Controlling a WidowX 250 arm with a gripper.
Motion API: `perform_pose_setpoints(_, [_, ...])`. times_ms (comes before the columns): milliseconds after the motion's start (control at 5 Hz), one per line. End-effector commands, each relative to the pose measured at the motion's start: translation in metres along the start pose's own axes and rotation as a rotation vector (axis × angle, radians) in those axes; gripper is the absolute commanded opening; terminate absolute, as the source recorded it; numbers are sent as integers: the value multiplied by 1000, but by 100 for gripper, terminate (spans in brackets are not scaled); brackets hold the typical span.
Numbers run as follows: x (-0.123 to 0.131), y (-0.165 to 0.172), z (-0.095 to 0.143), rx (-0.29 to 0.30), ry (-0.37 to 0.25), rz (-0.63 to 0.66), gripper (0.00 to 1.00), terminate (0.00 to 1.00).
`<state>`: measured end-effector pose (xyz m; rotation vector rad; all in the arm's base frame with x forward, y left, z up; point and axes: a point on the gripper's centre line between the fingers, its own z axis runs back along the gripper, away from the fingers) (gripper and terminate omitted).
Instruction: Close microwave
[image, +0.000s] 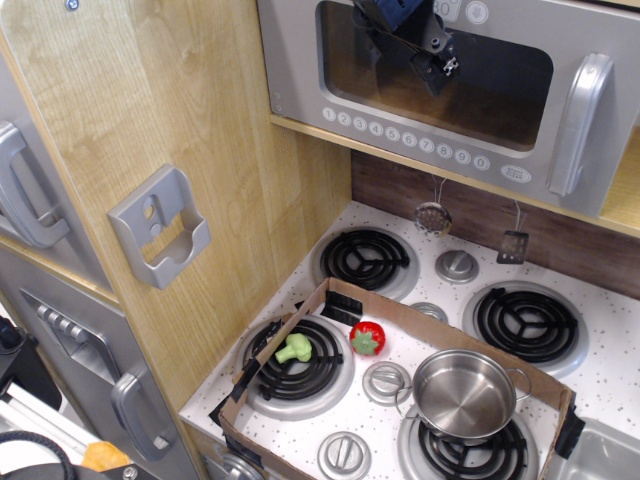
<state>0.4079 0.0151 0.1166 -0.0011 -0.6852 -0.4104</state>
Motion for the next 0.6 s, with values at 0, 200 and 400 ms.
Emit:
perform_pose_setpoints(0, [28, -2, 31, 33, -63, -15, 100, 0])
perform_pose_setpoints(200, [28, -2, 31, 33, -63, -15, 100, 0])
perform_pose_setpoints(400, [28, -2, 31, 33, -63, -15, 100, 100])
